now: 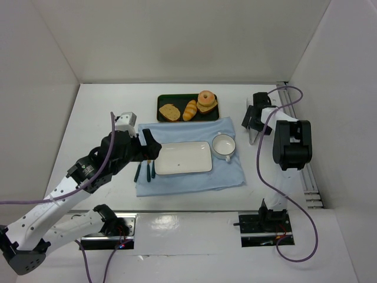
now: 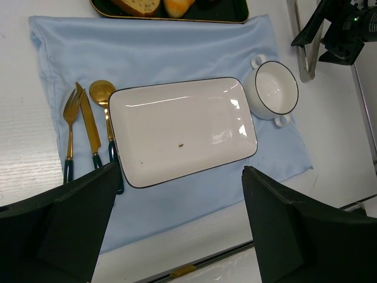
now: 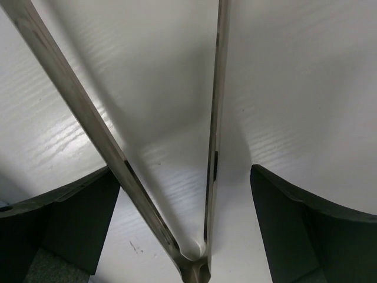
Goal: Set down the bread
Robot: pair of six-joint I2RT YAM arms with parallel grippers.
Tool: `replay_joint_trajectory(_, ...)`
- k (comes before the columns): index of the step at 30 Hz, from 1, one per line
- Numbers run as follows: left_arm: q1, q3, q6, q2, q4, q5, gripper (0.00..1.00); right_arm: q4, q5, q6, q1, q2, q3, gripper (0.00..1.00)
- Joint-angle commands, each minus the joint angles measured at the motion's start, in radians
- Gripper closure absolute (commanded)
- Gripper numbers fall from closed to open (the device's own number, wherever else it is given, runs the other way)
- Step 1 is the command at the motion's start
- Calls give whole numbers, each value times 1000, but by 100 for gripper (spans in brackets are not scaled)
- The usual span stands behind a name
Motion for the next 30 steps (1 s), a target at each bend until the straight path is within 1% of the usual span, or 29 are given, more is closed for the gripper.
replay_joint_trajectory(1,3,19,1,-3,7,-11,2,48,11,9,-21,29,55,5)
replay_joint_trajectory(5,3,19,1,-3,-2,-11,2,71,-10,9,-21,61,64,5)
replay_joint_trajectory(9,3,19,1,-3,-11,-20,2,81,-45,18,-21,81,86,10)
replay_joint_trajectory(12,3,19,1,-3,-11,-20,2,81,-58,18,-21,101,98,12)
replay_joint_trajectory(13,3,19,1,-3,-11,-20,2,81,-67,18,-21,101,110,17)
replay_joint_trajectory(15,3,19,1,-3,-11,-20,2,81,-78,18,-21,110,110,18)
replay_joint_trajectory(17,3,19,1,-3,-11,-20,2,81,-88,18,-30,110,110,24)
replay_joint_trajectory(22,3,19,1,-3,-11,-20,2,81,-108,18,-30,92,87,31)
replay_joint_trajectory(29,3,19,1,6,-11,-20,2,81,-118,27,-30,49,69,32)
replay_joint_trajectory(30,3,19,1,6,-2,-20,2,81,-118,27,-30,23,69,33)
